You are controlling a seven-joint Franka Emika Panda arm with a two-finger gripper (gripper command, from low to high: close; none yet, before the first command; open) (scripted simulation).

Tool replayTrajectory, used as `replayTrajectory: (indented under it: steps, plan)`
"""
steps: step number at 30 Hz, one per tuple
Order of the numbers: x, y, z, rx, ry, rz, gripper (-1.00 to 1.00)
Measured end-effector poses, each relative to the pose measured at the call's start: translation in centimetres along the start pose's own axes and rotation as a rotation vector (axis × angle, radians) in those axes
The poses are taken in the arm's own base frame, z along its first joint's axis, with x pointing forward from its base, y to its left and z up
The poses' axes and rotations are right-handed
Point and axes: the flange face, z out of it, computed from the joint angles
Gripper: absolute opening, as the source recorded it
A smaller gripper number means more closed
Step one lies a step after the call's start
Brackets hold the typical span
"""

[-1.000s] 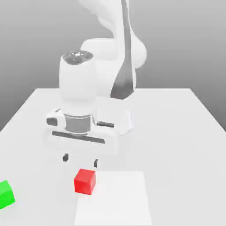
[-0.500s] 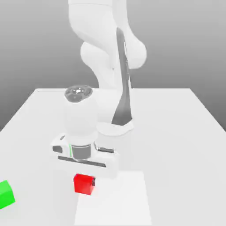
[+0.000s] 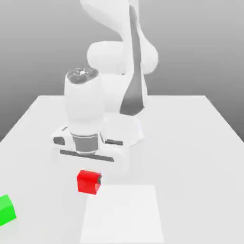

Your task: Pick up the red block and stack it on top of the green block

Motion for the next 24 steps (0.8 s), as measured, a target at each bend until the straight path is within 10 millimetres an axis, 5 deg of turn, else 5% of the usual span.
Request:
replayTrajectory:
  steps: [9, 16, 20, 21, 24]
  plan:
    - [11.3, 1.8, -2.0, 0.017, -0.015, 0.601, -1.0]
    - [20.0, 5.7, -3.2, 0.0, 0.004, 1.06, -1.0]
    - [21.2, 6.4, 1.4, -0.003, 0.01, 1.118, -1.0]
    - [21.2, 6.5, 2.4, -0.004, 0.011, 1.12, 1.0]
    - [21.2, 6.5, 2.4, -0.004, 0.011, 1.12, 1.0]
